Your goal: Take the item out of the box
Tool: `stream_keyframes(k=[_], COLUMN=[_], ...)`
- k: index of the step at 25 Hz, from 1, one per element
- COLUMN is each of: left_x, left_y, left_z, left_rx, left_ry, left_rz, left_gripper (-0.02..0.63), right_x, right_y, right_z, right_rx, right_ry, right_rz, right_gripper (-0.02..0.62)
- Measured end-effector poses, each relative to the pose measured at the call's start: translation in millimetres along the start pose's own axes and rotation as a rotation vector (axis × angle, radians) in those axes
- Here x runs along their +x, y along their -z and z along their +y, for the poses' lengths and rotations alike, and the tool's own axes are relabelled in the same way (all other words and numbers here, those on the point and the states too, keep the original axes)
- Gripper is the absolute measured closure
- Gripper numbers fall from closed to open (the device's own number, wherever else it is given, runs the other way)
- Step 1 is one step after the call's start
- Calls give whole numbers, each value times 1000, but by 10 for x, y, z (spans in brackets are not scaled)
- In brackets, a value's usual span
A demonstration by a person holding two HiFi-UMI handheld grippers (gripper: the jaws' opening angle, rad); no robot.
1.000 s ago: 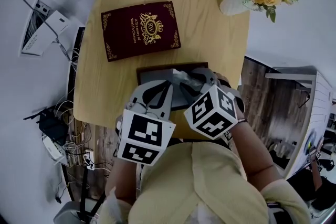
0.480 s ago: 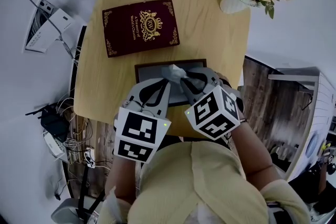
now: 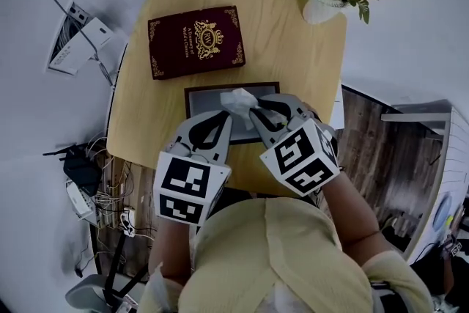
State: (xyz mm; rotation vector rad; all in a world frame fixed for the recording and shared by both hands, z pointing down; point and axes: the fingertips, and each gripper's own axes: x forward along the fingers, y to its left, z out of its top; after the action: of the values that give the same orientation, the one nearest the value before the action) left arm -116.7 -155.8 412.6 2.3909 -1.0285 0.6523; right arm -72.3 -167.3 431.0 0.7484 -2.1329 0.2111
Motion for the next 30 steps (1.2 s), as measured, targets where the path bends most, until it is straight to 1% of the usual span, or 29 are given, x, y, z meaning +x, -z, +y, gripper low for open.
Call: stream_keyframes(k=[7, 13, 22, 26, 30], left_x=[-15, -39, -118, -132, -142], left_y=[-35, -120, -172, -185, -194], left_z=[-176, -251, -350, -397, -485], left_rx=[2, 14, 2, -6, -7], left_ry=[-38, -104, -188, -208, -212], left_rz=[-15, -48, -89, -105, -114], left_gripper=[581, 581, 581, 581, 581], right_x=[-209, -378, -648, -754, -861], right_y=[2, 68, 105, 140, 195], right_z=[-34, -83, -178, -218, -253], right_rx=[13, 48, 92, 117, 153], right_ry=[9, 14, 34, 43, 54], right_rz=[-71, -122, -210, -244, -279], right_gripper=[515, 515, 517, 517, 517])
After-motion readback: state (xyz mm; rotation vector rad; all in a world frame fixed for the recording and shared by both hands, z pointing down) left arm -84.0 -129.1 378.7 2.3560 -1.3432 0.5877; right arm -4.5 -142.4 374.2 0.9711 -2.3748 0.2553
